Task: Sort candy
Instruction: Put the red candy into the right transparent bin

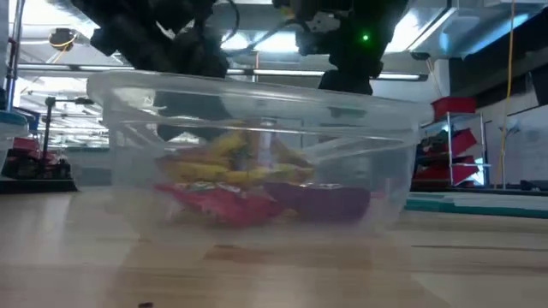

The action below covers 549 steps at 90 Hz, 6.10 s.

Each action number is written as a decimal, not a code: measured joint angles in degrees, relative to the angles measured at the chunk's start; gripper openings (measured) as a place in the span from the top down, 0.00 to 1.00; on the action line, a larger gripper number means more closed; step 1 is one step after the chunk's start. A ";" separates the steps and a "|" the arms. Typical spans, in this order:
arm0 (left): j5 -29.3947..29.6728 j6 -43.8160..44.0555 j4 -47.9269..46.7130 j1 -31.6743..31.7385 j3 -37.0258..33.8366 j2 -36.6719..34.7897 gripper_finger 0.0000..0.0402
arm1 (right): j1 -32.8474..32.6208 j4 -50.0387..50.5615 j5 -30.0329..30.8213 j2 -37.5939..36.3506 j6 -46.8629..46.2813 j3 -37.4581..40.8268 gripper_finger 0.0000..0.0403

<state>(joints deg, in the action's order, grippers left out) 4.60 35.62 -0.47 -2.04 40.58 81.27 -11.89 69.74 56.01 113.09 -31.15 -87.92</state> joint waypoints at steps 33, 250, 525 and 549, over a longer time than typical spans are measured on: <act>6.23 -11.19 -5.51 10.01 0.00 -6.47 0.71 | 14.07 -21.71 -8.34 -1.18 49.49 2.92 0.69; 7.86 -19.53 3.00 25.79 0.02 -6.53 0.71 | 38.11 -40.55 -60.41 9.69 59.70 -6.92 0.53; 10.26 15.70 -9.31 -16.38 18.49 15.85 1.00 | 19.65 -45.24 -54.73 -27.86 49.26 21.62 0.45; 14.27 22.74 -5.41 -23.27 18.51 16.85 1.00 | 19.77 -45.22 -58.06 -27.86 51.11 21.62 0.45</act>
<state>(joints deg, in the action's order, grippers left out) 18.88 58.36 -5.88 -25.32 59.09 98.12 7.88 24.52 -2.05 85.23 19.96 -66.30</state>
